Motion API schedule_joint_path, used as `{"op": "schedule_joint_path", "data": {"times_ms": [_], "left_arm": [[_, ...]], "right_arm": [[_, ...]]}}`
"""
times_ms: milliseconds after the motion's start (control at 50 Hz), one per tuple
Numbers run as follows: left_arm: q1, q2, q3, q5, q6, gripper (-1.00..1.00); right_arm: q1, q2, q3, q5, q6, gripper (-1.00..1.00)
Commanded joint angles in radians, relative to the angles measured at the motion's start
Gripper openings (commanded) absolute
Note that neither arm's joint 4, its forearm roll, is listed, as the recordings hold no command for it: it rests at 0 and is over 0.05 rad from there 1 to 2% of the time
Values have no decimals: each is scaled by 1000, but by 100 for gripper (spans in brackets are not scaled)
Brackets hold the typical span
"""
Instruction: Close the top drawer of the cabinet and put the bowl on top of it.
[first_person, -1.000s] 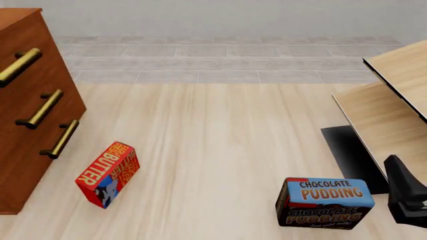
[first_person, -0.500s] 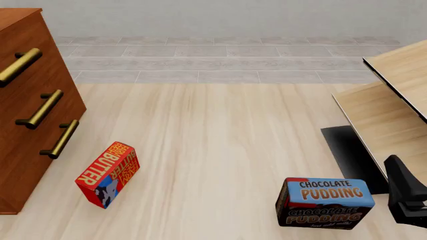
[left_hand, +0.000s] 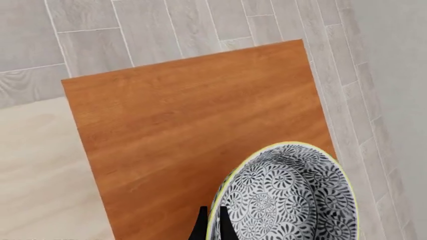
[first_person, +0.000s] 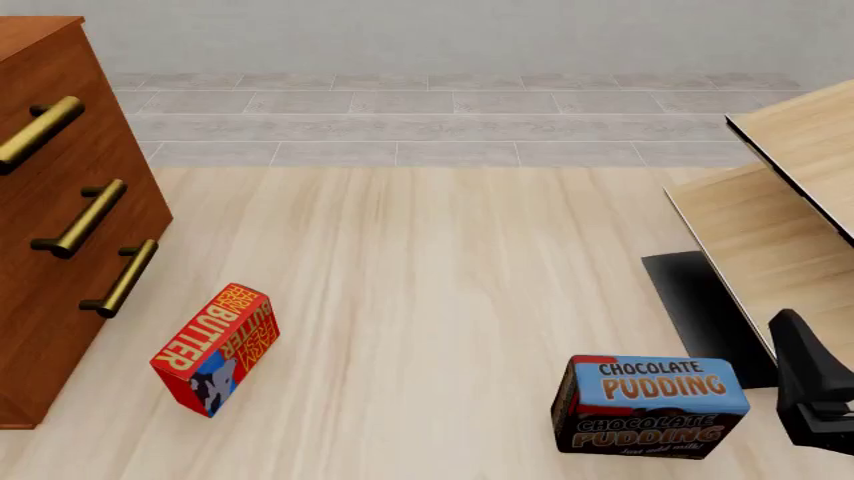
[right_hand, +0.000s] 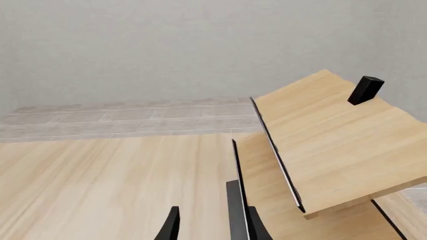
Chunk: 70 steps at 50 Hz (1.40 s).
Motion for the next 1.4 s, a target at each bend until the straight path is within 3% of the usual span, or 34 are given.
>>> {"op": "schedule_joint_path", "data": {"times_ms": [20, 160, 800, 880, 900, 1400], "left_arm": [[28, 3, 14, 0, 18, -100], [9, 0, 35, 0, -5, -100], [55, 7, 31, 0, 38, -100], [67, -11, 27, 0, -5, -100], [40, -9, 6, 0, -21, 100], [77, -21, -23, 0, -28, 100]], "right_arm": [[-2, -2, 0, 2, 1, 100], [-3, -3, 0, 3, 2, 100], [-3, -10, 0, 8, 3, 100], [-3, -10, 0, 7, 3, 100], [-3, -10, 0, 7, 3, 100], [4, -2, 0, 2, -3, 100]]}}
